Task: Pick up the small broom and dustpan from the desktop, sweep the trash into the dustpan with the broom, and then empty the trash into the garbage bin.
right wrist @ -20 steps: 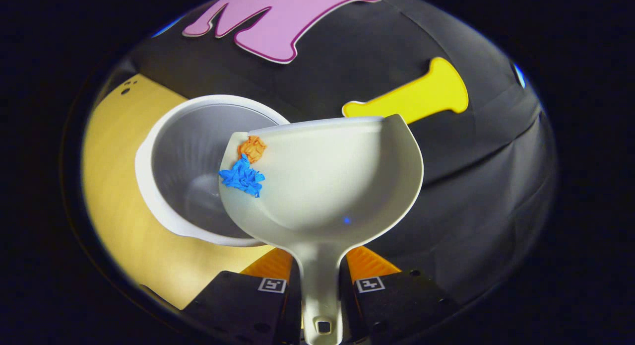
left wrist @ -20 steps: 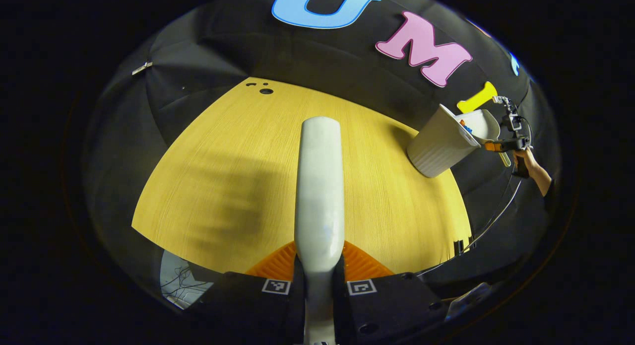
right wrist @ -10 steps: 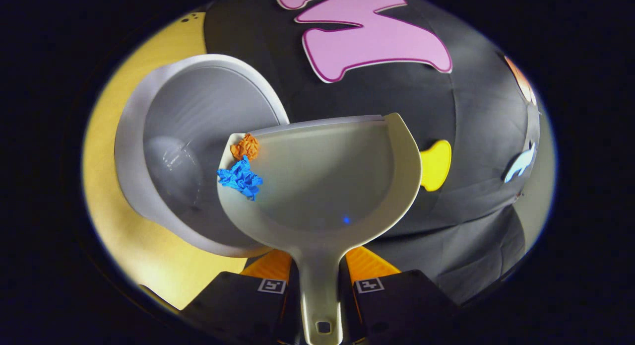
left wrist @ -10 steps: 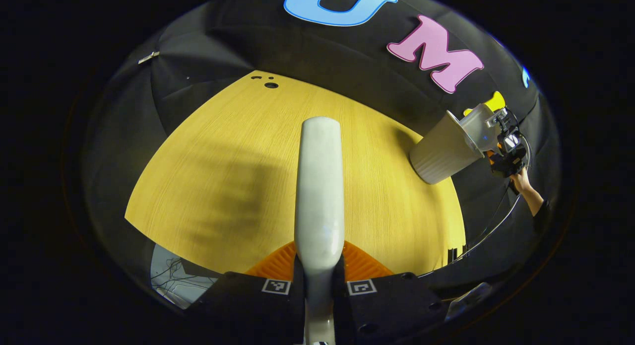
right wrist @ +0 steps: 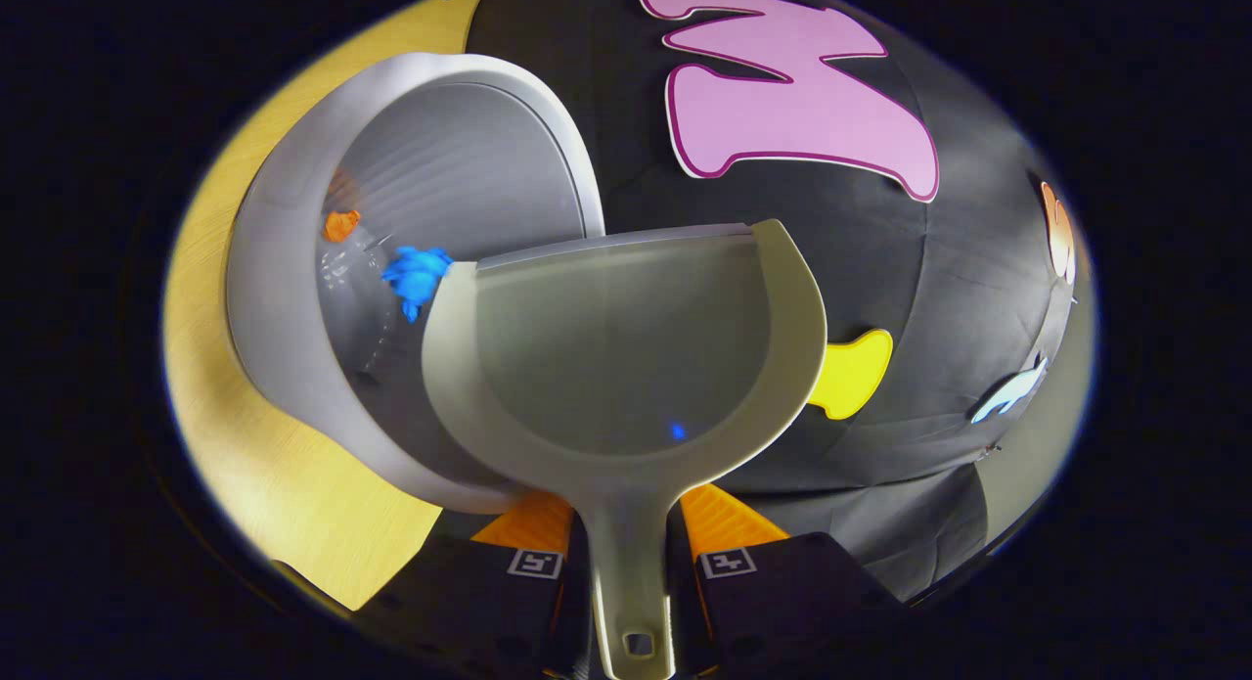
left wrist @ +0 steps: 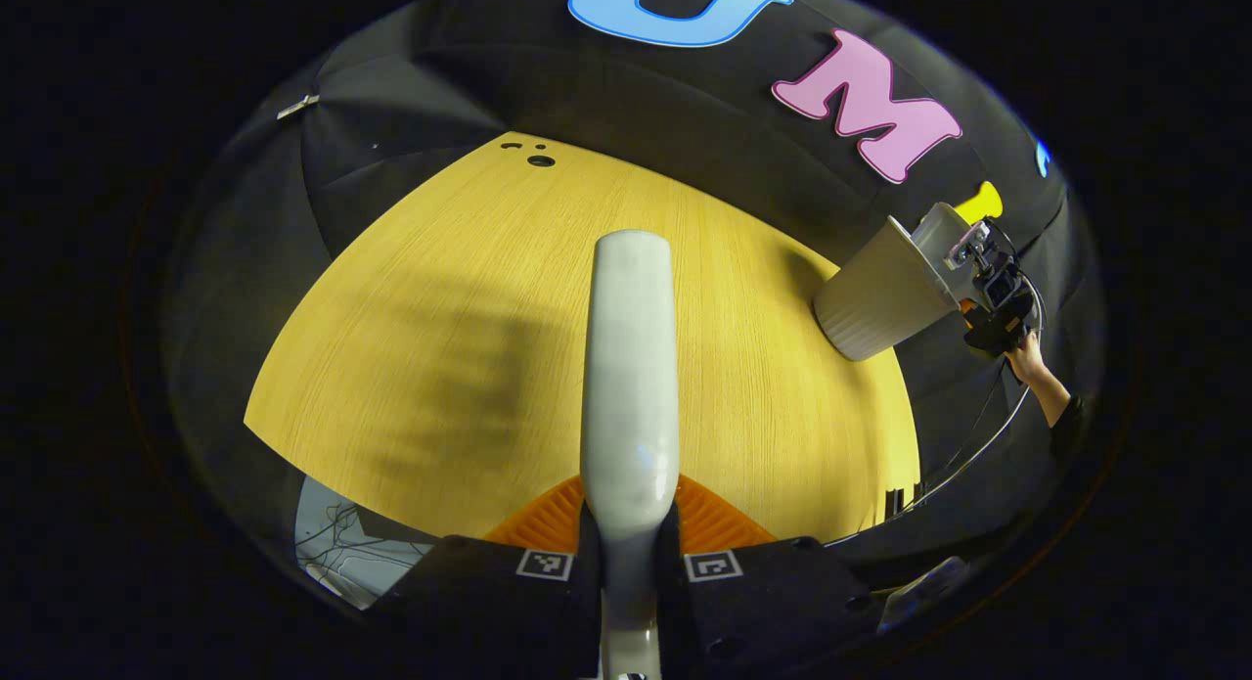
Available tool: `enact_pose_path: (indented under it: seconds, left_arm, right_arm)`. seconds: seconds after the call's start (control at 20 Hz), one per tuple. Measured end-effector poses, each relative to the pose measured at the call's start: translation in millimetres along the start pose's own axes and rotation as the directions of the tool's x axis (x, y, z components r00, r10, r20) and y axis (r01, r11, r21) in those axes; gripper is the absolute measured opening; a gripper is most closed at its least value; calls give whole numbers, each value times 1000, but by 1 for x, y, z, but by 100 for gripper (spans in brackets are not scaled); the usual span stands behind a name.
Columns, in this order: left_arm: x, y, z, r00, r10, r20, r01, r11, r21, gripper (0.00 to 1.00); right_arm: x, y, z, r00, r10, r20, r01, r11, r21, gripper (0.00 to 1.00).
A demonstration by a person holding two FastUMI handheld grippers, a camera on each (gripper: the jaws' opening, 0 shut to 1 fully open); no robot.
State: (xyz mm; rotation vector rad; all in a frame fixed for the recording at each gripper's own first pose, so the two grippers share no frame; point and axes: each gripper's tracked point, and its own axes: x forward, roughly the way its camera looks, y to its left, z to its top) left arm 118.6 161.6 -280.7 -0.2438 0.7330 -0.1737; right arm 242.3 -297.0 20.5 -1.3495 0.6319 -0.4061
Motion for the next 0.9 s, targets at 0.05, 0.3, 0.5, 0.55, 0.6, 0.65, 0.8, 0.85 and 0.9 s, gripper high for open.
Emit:
enact_pose_path:
  seconds: [0.05, 0.3, 0.5, 0.55, 0.6, 0.65, 0.8, 0.85, 0.9]
  left_arm:
    - [0, 0, 1, 1000, 1, 8, -1, 1000, 4, 27]
    - [1, -4, 12, 1000, -4, 29, 4, 1000, 9, 27]
    - [-4, -9, 18, 999, -5, 50, 3, 999, 33, 27]
    - [-5, -10, 19, 998, -3, 62, 0, 999, 43, 27]
    - [-7, -12, 21, 998, -1, 70, -3, 999, 53, 26]
    - [-9, -14, 20, 998, -1, 70, -3, 998, 61, 27]
    - [-16, -24, 21, 997, -3, 82, -5, 995, 98, 27]
    - [-18, -28, 19, 996, -6, 86, -3, 994, 107, 27]
    - [-20, -33, 20, 995, -10, 97, -2, 993, 117, 27]
  right_arm:
    - [-3, 0, -2, 1000, 19, -5, -19, 999, 31, 36]
    - [-15, -17, -4, 999, 47, -19, -42, 982, 182, 36]
    - [-41, -37, -14, 995, 97, -28, -77, 910, 407, 36]
    - [-49, -42, -14, 994, 110, -15, -89, 872, 481, 36]
    - [-54, -49, -14, 993, 116, -3, -96, 836, 540, 36]
    - [-58, -59, -9, 993, 113, 15, -100, 807, 582, 36]
    - [-71, -81, 7, 990, 114, 80, -138, 730, 669, 36]
    - [-75, -82, 10, 985, 132, 108, -169, 699, 695, 36]
    - [-79, -87, 14, 979, 152, 137, -204, 664, 719, 36]
